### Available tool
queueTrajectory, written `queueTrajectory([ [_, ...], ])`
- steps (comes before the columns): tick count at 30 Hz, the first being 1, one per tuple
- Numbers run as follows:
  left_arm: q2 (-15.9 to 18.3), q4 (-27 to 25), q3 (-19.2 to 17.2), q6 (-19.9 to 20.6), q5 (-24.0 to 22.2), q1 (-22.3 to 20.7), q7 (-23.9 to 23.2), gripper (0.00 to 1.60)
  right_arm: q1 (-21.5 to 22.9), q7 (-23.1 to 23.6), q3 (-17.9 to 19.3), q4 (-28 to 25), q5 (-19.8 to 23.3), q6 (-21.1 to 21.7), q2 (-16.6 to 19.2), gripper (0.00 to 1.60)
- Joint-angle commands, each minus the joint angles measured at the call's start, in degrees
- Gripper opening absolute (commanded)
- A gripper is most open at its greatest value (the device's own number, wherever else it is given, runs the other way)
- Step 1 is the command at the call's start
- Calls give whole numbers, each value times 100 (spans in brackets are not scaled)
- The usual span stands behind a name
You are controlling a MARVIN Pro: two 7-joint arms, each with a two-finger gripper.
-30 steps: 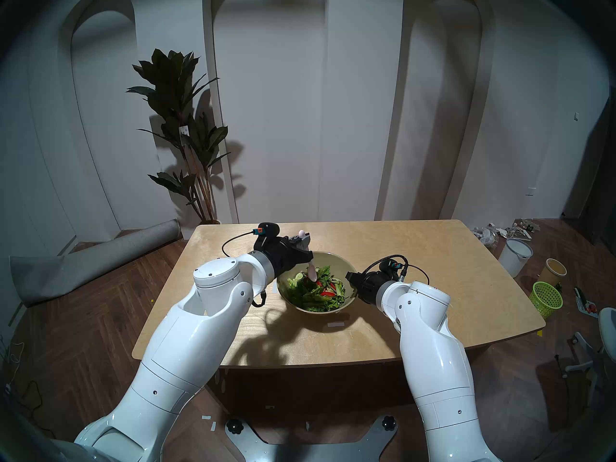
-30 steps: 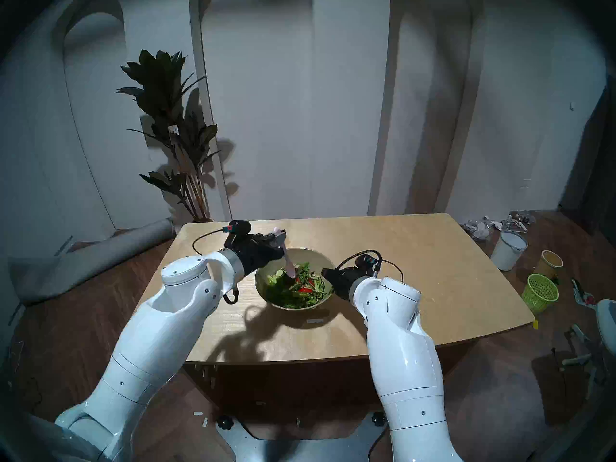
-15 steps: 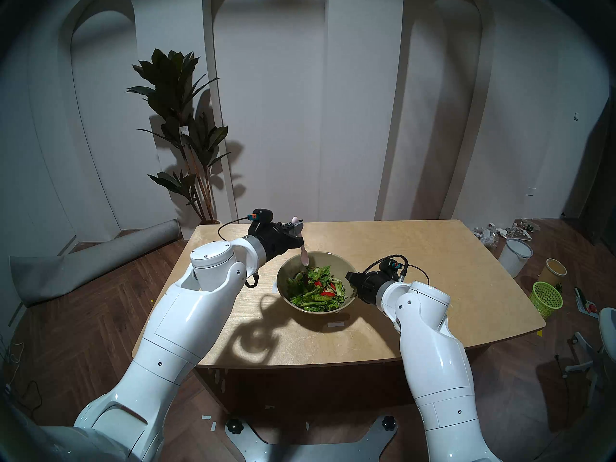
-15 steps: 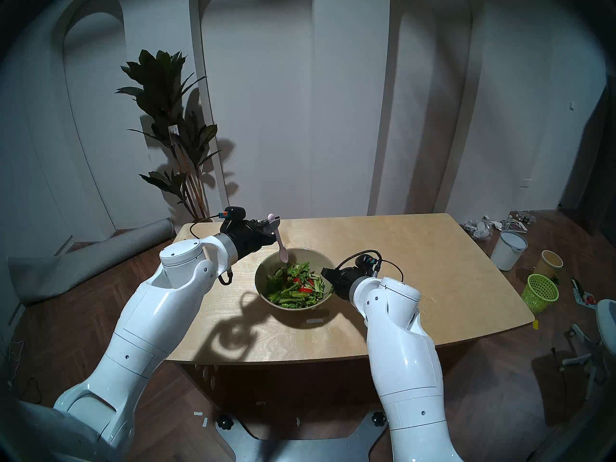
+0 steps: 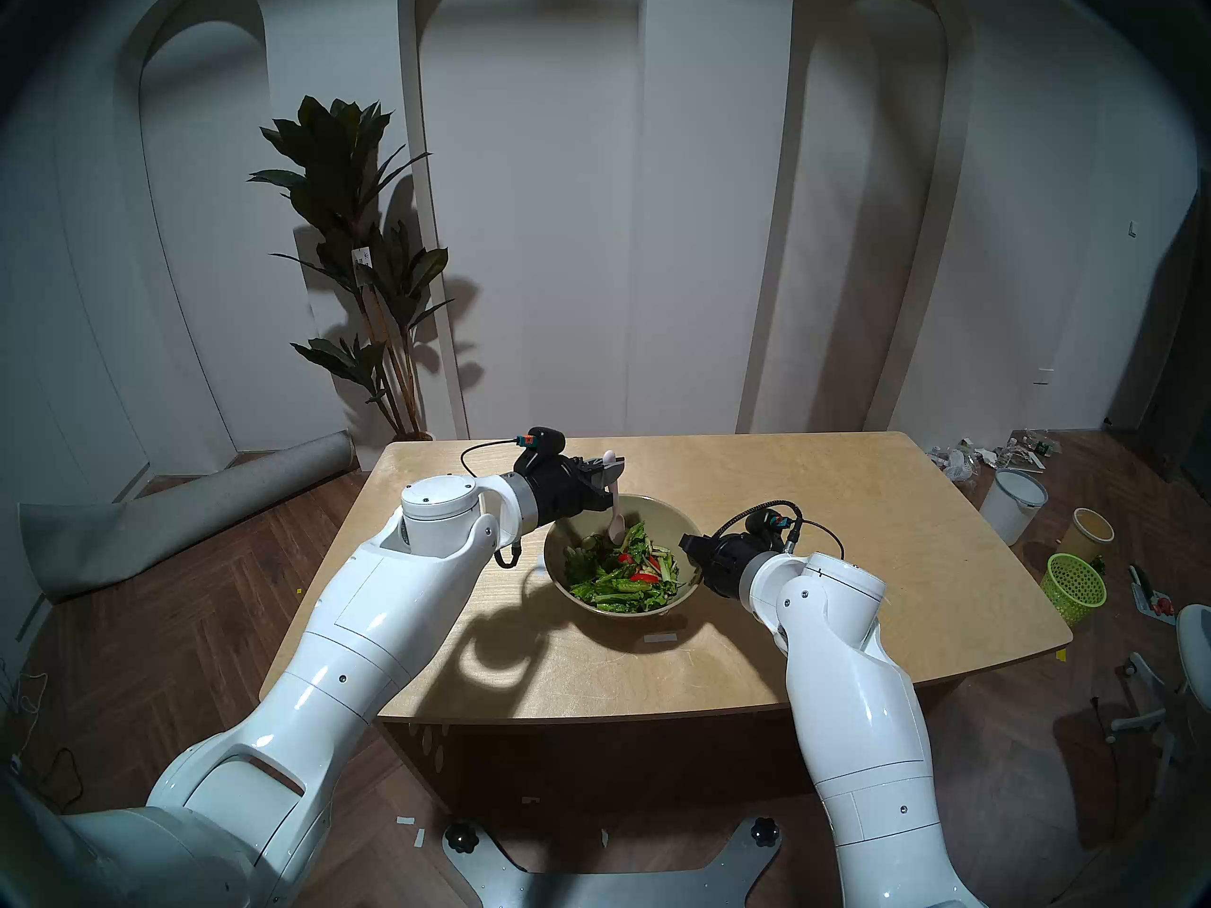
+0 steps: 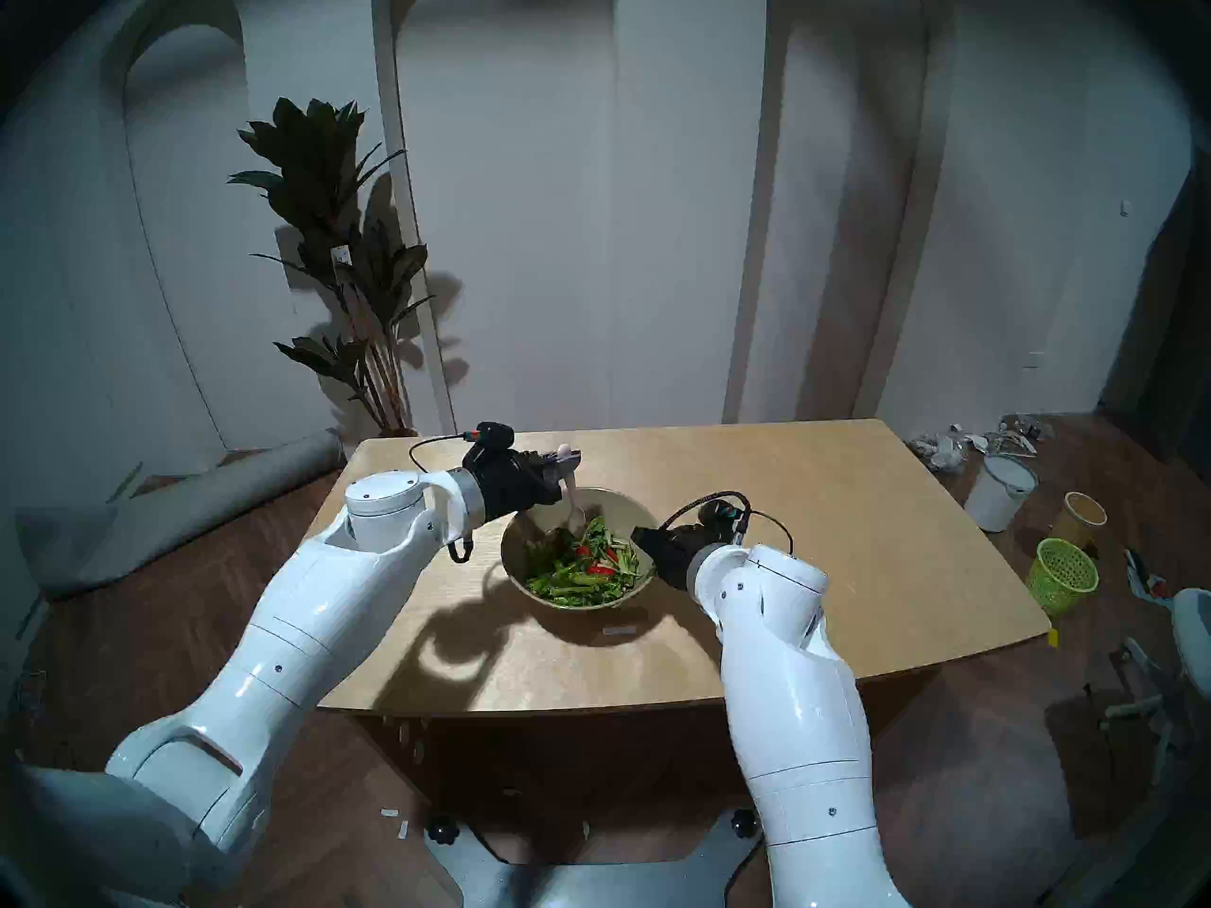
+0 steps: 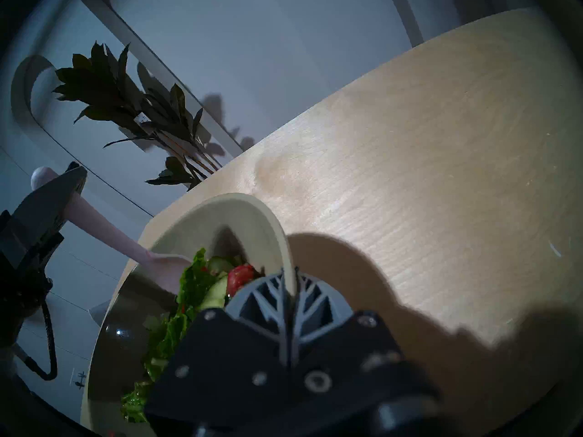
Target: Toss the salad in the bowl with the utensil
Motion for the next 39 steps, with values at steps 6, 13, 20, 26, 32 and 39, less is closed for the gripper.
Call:
queueTrajectory([
  [6,69,250,-99,-428,129,-648,-448,0,46,12,4,-135,10,-2,-2,0],
  [13,52,764,38,-845,324,-781,-733,0,44,10,5,-140,11,1,-2,0],
  [20,31,1127,145,-1068,416,-789,-941,0,43,9,5,-142,12,3,-3,0],
  [26,147,1069,162,-890,359,-627,-1107,0,42,8,5,-144,12,4,-3,0],
  [32,269,946,167,-488,223,-344,-1206,0,42,8,5,-145,12,4,-3,0],
  [39,433,548,82,355,-178,-66,-1241,0,43,9,5,-142,12,3,-3,0],
])
